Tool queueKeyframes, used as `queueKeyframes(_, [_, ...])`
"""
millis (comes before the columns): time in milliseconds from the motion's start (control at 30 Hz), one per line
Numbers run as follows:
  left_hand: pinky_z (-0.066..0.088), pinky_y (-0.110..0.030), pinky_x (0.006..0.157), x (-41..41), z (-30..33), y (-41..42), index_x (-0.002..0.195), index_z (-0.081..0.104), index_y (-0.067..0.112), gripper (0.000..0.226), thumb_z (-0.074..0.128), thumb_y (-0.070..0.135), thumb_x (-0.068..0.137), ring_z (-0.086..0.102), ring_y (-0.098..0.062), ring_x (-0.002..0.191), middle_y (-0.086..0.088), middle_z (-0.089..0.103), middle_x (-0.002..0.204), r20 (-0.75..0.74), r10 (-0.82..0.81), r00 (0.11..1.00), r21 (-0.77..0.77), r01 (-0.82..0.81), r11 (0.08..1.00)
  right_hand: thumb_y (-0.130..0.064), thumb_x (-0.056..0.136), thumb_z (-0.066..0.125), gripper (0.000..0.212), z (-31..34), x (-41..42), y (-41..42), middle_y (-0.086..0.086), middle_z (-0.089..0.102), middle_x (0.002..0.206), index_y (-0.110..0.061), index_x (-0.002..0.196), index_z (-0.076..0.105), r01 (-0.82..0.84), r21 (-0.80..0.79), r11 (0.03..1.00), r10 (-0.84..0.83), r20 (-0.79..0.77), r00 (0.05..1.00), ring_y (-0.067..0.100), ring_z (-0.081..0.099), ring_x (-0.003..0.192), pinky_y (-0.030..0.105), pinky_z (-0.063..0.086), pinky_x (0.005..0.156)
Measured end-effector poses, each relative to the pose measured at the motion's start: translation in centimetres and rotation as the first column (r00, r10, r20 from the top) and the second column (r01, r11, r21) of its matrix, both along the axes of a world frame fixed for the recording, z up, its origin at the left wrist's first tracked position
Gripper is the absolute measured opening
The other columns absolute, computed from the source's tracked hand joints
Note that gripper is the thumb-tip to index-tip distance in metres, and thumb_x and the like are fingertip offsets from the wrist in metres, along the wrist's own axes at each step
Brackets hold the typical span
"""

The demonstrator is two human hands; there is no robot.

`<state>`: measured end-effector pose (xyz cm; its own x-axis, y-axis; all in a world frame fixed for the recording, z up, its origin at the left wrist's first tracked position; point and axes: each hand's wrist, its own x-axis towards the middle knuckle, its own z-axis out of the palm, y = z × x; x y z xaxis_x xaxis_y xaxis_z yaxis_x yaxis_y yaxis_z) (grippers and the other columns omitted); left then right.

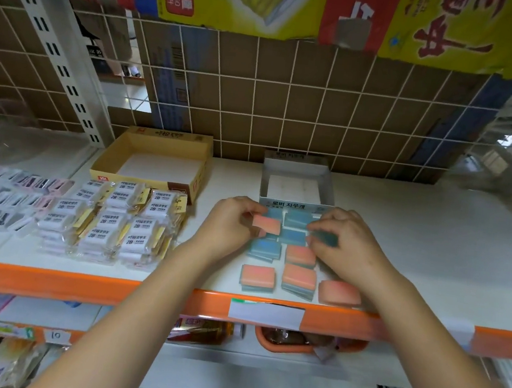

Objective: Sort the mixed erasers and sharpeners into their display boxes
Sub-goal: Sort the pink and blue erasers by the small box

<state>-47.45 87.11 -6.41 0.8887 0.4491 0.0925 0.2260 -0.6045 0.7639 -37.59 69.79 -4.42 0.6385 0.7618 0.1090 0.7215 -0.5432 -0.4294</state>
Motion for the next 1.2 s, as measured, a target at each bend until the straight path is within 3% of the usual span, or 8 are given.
queueKeyframes(67, [0.034, -0.002, 0.069, -0.1, 0.3, -0.4, 0.105, 0.068, 0.009, 0.036, 0.076, 0.004, 0.07, 0.052, -0.012, 0.087, -0.002, 0.062, 0.098, 0.04, -0.002, 0.999, -0.041, 0.004, 0.999, -0.022, 0.088, 0.058, 0.031, -0.1, 0.1, -0.5, 0.003, 0.054, 0.119, -0.015, 0.117, 0.063, 0.004, 0.004, 1.0, -0.004, -0.004, 1.0, 0.017, 0.039, 0.11, 0.018, 0.026, 0.083])
queueKeyframes(200, [0.033, -0.001, 0.068, 0.2, 1.4, -2.1, 0.1, 0.07, 0.009, 0.032, 0.076, 0.002, 0.069, 0.053, -0.01, 0.086, -0.002, 0.063, 0.1, 0.096, -0.061, 0.994, -0.066, 0.068, 0.996, -0.008, 0.088, 0.052, 0.031, -0.1, 0.4, -1.5, 0.004, 0.055, 0.117, -0.015, 0.116, 0.064, 0.024, 0.015, 1.0, -0.024, -0.002, 1.0, 0.018, 0.041, 0.109, 0.015, 0.024, 0.079])
queueKeyframes(433, [0.038, -0.026, 0.1, 1.3, 1.8, -4.7, 0.114, 0.065, 0.01, 0.039, 0.073, 0.009, 0.076, 0.051, -0.017, 0.111, -0.002, 0.059, 0.117, -0.026, -0.185, 0.982, 0.028, 0.186, 0.982, -0.001, 0.09, 0.043, 0.036, -0.2, 0.9, -3.7, 0.003, 0.055, 0.12, -0.014, 0.118, 0.063, 0.079, -0.008, 0.997, -0.079, 0.009, 0.997, 0.017, 0.04, 0.113, 0.009, 0.021, 0.077])
queueKeyframes(500, [0.039, -0.026, 0.099, 1.1, 1.9, -5.1, 0.114, 0.065, 0.011, 0.039, 0.073, 0.009, 0.076, 0.051, -0.015, 0.109, 0.002, 0.059, 0.112, -0.003, -0.178, 0.984, 0.002, 0.178, 0.984, 0.0, 0.09, 0.043, 0.037, -0.1, 1.0, -4.2, 0.003, 0.055, 0.12, -0.014, 0.117, 0.063, 0.091, -0.001, 0.996, -0.091, 0.006, 0.996, 0.018, 0.041, 0.113, 0.008, 0.021, 0.076])
queueKeyframes(633, [0.036, -0.013, 0.087, 0.7, 2.4, -7.2, 0.11, 0.067, 0.009, 0.038, 0.075, 0.01, 0.073, 0.05, -0.01, 0.1, 0.007, 0.056, 0.1, 0.078, -0.239, 0.968, -0.002, 0.24, 0.971, 0.002, 0.087, 0.045, 0.036, -0.5, 1.3, -5.1, 0.005, 0.057, 0.116, -0.012, 0.114, 0.065, 0.127, 0.02, 0.992, -0.127, -0.01, 0.992, 0.021, 0.044, 0.112, 0.011, 0.023, 0.076])
queueKeyframes(733, [0.038, -0.021, 0.088, 0.4, 1.8, -9.4, 0.11, 0.068, 0.01, 0.037, 0.075, 0.014, 0.074, 0.051, -0.016, 0.1, 0.0, 0.061, 0.101, 0.091, -0.332, 0.939, 0.101, 0.323, 0.941, 0.006, 0.083, 0.047, 0.036, -1.0, 1.5, -5.6, 0.009, 0.06, 0.111, -0.008, 0.109, 0.067, 0.14, 0.043, 0.989, -0.139, -0.027, 0.99, 0.027, 0.047, 0.108, 0.014, 0.025, 0.077])
queueKeyframes(967, [0.028, -0.017, 0.084, 0.3, 0.6, -10.9, 0.119, 0.062, 0.015, 0.044, 0.07, 0.028, 0.078, 0.045, -0.017, 0.106, -0.001, 0.061, 0.113, -0.017, -0.354, 0.935, 0.29, 0.343, 0.893, 0.006, 0.084, 0.046, 0.037, -1.4, 1.3, -6.7, 0.007, 0.06, 0.113, -0.009, 0.111, 0.067, 0.163, 0.055, 0.985, -0.16, -0.041, 0.986, 0.024, 0.046, 0.109, 0.011, 0.025, 0.079])
queueKeyframes(1200, [0.032, -0.025, 0.089, 0.1, 0.3, -10.8, 0.12, 0.061, 0.018, 0.042, 0.069, 0.026, 0.079, 0.046, -0.019, 0.106, 0.0, 0.061, 0.112, -0.027, -0.328, 0.944, 0.344, 0.317, 0.884, 0.004, 0.086, 0.046, 0.036, -1.4, 1.1, -6.6, 0.006, 0.06, 0.113, -0.009, 0.112, 0.066, 0.173, 0.059, 0.983, -0.17, -0.048, 0.984, 0.021, 0.045, 0.11, 0.014, 0.027, 0.08])
